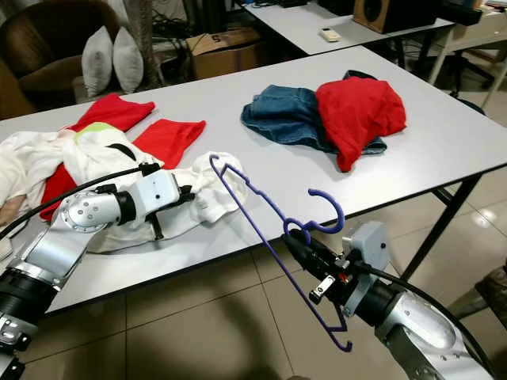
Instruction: Hang hanger
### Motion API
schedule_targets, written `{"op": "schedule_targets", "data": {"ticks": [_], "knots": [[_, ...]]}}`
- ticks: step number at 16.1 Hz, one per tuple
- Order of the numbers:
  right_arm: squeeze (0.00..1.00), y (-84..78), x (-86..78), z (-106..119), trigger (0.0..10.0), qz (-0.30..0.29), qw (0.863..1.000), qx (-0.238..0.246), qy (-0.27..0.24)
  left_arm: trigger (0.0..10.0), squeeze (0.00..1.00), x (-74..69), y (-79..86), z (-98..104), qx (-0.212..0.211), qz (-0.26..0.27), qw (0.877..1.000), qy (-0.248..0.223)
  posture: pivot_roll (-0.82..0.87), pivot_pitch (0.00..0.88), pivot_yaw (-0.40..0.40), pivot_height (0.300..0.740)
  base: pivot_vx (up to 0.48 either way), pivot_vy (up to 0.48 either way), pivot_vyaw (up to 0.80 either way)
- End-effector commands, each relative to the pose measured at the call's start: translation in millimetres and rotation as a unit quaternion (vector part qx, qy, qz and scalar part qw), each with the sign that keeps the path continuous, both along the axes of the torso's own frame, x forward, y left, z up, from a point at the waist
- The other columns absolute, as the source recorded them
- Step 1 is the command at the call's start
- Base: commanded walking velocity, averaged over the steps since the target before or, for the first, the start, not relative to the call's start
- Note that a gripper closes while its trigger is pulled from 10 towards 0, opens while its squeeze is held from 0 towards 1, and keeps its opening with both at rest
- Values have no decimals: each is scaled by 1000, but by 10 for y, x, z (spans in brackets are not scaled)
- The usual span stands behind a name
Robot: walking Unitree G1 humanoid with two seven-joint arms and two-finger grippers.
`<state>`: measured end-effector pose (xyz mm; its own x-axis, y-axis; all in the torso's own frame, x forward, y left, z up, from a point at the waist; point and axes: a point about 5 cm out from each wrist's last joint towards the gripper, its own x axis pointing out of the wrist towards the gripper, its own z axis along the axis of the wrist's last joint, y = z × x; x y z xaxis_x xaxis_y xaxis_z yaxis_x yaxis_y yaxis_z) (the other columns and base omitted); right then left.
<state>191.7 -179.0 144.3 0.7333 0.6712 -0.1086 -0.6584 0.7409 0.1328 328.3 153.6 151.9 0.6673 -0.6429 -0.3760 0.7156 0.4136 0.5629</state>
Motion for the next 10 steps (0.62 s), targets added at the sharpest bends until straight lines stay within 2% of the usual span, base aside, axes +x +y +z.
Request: {"op": "schedule_targets", "data": {"ticks": [1, 2, 3, 4, 5, 6, 7, 10], "knots": [[0, -23, -11, -14, 10000, -1, 1000, -3, 10, 0, 0, 46, 74, 95, -25, 27, 999, -8, -285, 0, 116, 740, 0, 0, 0], [0, -54, -36, 5, 10000, -2, 1000, -1, 11, 0, 0, 84, 97, 191, -109, 56, 992, 6, -286, 0, 116, 740, 0, 0, 0], [0, -102, -51, 19, 10000, -9, 1000, 0, 12, 0, 0, 120, 113, 301, -218, 85, 972, 31, -286, 0, 117, 740, 0, 0, 0], [0, -140, -59, 40, 10000, -17, 1000, 12, 10, 0, 0, 140, 133, 347, -277, 99, 954, 54, -287, 0, 120, 740, 0, 0, 0], [0, -184, -81, 95, 10000, -24, 999, 35, 3, 0, 0, 132, 145, 318, -350, 108, 922, 123, -290, 0, 125, 740, 0, 0, 0], [0, -194, -102, 114, 10000, -21, 999, 44, 2, 0, 0, 127, 148, 310, -373, 108, 911, 140, -290, 0, 125, 740, 0, 0, 0], [0, -194, -158, 122, 10000, -4, 999, 52, 8, 0, 0, 122, 157, 295, -407, 108, 892, 165, -293, 0, 130, 740, 0, 0, 0], [0, -156, -271, 63, 10000, 30, 998, 50, 37, 0, 0, 89, 136, 331, -462, 93, 859, 200, -294, 0, 133, 740, 0, 0, 0]]}}
